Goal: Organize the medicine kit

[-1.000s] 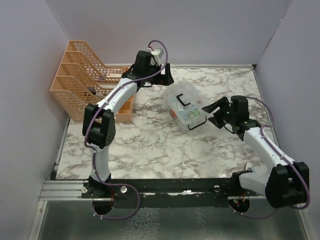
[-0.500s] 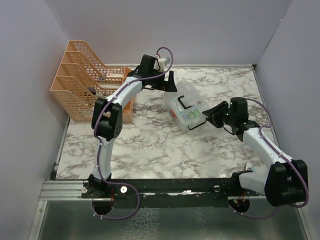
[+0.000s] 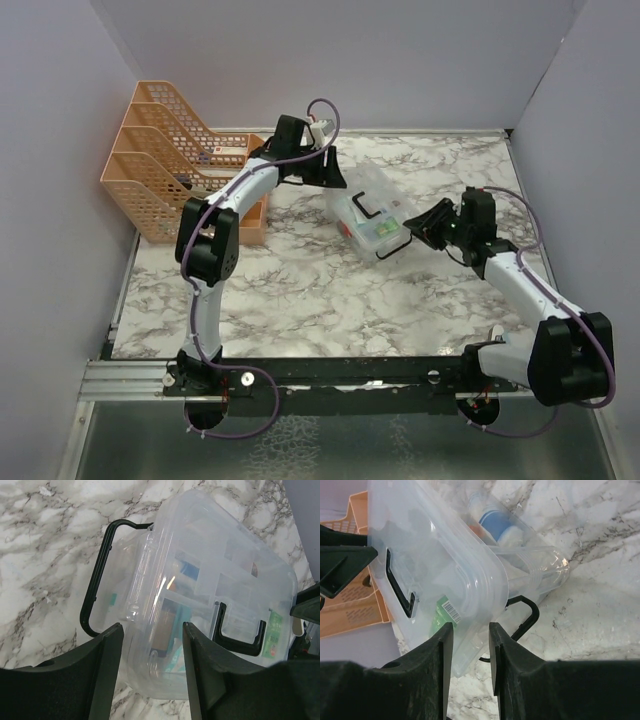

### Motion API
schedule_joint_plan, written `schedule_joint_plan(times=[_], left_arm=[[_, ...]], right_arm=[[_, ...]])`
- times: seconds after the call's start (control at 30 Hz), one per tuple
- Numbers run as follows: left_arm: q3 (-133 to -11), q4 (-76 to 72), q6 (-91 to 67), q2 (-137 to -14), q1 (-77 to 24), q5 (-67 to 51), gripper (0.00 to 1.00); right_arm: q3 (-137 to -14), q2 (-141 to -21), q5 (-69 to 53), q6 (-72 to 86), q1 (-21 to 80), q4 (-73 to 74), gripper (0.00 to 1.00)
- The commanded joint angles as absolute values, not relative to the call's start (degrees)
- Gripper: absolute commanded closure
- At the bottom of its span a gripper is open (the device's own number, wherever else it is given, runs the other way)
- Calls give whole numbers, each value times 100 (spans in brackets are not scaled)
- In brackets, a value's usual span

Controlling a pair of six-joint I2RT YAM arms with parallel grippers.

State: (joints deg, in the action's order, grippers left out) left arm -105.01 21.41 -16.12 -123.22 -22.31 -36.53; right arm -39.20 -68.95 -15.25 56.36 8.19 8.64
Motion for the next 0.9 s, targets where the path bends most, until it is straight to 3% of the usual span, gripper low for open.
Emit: schedule_joint_plan(times=[0.0, 0.43, 0.87], left_arm=[[-9761, 2548, -1759, -11931, -2181, -3329, 52], [-6342, 1494, -2861, -10048, -2252, -3043, 55], [-4834, 1386, -3489, -8416, -2870, -2530, 55]], right_arm=[[-4094, -7369, -1966, 4600, 831, 996, 69], [-4862, -8128, -3063, 2418, 824, 1363, 70], [-4975, -8264, -3948, 1769, 1064, 1605, 70]])
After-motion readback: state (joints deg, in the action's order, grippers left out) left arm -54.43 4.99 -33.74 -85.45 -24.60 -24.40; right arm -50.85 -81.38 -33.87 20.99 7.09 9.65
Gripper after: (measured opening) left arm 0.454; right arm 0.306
